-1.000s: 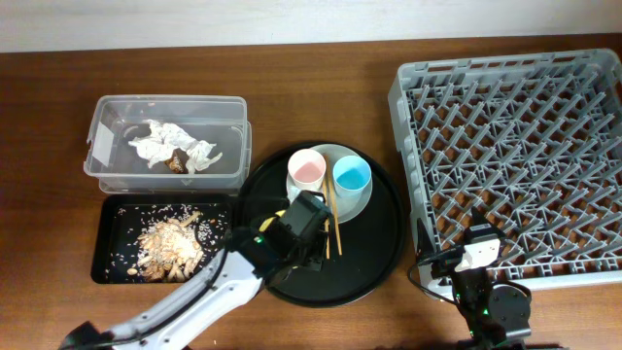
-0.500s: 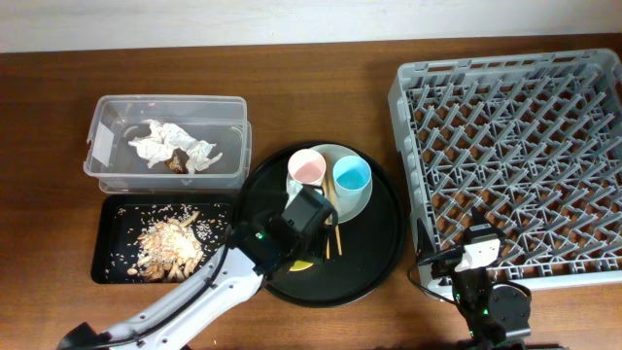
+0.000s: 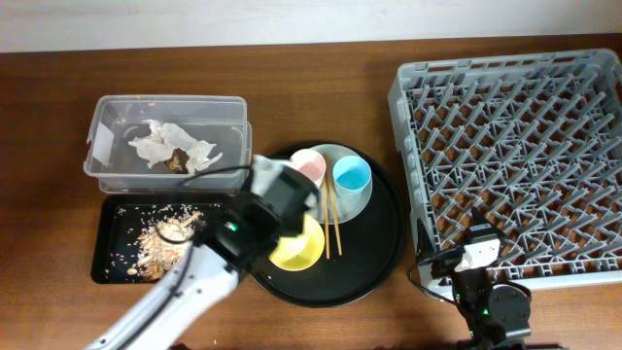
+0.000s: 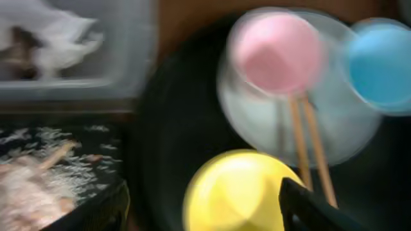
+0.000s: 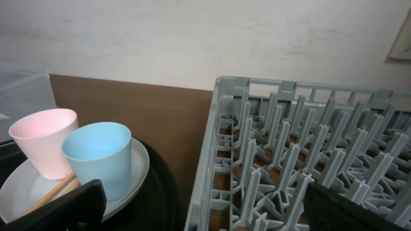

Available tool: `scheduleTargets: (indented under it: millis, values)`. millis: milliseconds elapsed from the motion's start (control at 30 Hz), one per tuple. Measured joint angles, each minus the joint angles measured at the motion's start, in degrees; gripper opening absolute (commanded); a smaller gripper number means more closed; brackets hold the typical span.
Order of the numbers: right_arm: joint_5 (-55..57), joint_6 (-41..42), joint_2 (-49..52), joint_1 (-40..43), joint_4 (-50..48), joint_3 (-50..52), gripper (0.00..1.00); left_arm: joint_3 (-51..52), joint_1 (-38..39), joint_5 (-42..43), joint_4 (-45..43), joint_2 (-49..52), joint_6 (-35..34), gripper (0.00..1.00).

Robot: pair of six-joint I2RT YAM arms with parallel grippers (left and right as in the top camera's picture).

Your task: Sort waste into correct bins and load items into the dishwasher rack

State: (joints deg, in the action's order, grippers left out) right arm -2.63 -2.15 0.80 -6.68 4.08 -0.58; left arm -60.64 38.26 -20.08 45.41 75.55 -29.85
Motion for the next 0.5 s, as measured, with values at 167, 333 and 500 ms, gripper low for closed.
scheduleTargets:
  millis: [167, 333, 500]
  values:
    - [0.0, 0.0, 0.0, 0.0, 0.0, 0.0, 0.99, -6.3, -10.4, 3.1, 0.1, -1.0, -0.4, 0.99]
    - [0.0, 0.0, 0.0, 0.0, 0.0, 0.0, 0.99, -6.8, -11.2, 5.4, 0.3, -2.9, -0.4, 0.99]
    - [0.0, 0.0, 0.0, 0.0, 0.0, 0.0, 0.99, -6.8, -11.2, 6.2, 0.3, -2.9, -0.4, 0.99]
